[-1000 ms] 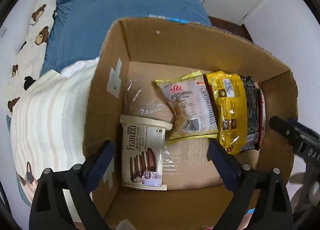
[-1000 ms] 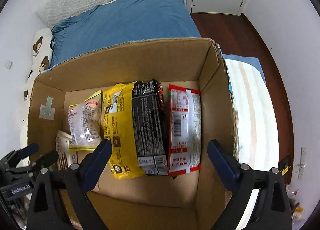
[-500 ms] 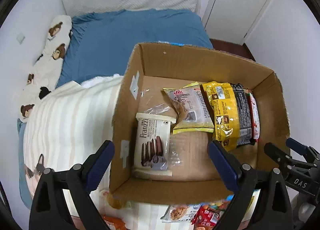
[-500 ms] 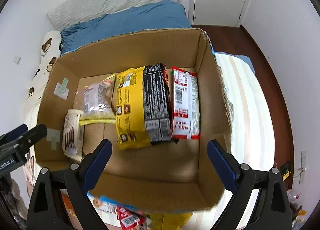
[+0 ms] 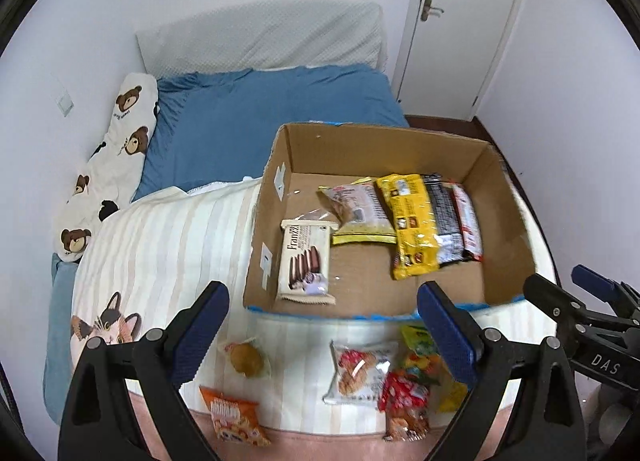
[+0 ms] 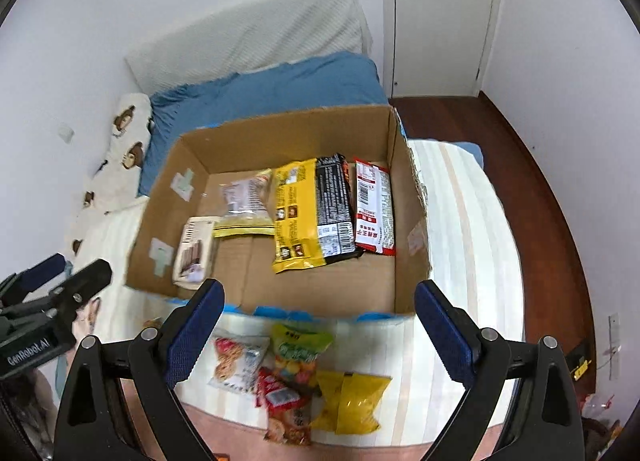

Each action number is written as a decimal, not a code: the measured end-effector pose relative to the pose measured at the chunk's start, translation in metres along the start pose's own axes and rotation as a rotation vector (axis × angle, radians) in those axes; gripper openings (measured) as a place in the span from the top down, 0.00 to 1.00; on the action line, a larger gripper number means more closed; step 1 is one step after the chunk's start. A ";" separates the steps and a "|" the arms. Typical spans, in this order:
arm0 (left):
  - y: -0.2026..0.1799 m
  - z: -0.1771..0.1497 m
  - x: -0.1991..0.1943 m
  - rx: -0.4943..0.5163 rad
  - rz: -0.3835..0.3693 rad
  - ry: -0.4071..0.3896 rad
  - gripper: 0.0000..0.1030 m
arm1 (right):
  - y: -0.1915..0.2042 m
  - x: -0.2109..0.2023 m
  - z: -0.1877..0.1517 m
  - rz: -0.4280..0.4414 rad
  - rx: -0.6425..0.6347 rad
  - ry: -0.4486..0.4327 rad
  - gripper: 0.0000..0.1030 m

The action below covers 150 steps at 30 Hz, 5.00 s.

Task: Organize snacks
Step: 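Grasp the oat cookie pack with left tool while right grasps yellow chip bag, then place both packs into the box and open both tools, then grasp the panda snack bag with left tool while right grasps brown packet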

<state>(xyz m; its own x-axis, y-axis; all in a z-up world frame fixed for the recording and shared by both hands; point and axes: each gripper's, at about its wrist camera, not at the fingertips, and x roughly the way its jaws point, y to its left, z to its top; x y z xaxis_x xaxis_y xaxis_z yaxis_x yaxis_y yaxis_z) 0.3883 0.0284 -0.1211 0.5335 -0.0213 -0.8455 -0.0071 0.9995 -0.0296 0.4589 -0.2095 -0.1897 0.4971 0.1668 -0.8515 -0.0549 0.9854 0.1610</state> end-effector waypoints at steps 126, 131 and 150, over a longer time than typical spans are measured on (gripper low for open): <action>-0.032 0.044 0.130 0.040 -0.088 0.363 0.07 | -0.025 0.119 0.037 -0.026 0.001 0.344 0.06; -0.026 0.036 0.096 0.046 -0.056 0.248 0.07 | -0.023 0.084 0.030 -0.047 -0.018 0.232 0.06; -0.029 0.006 -0.013 0.059 -0.033 -0.004 0.07 | 0.001 -0.033 -0.004 0.017 -0.021 0.011 0.06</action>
<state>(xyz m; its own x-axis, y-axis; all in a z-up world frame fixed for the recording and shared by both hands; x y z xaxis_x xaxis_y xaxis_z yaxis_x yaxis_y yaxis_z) 0.3862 -0.0002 -0.1060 0.5356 -0.0545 -0.8427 0.0602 0.9978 -0.0262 0.4388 -0.2141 -0.1633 0.4866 0.1833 -0.8542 -0.0809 0.9830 0.1648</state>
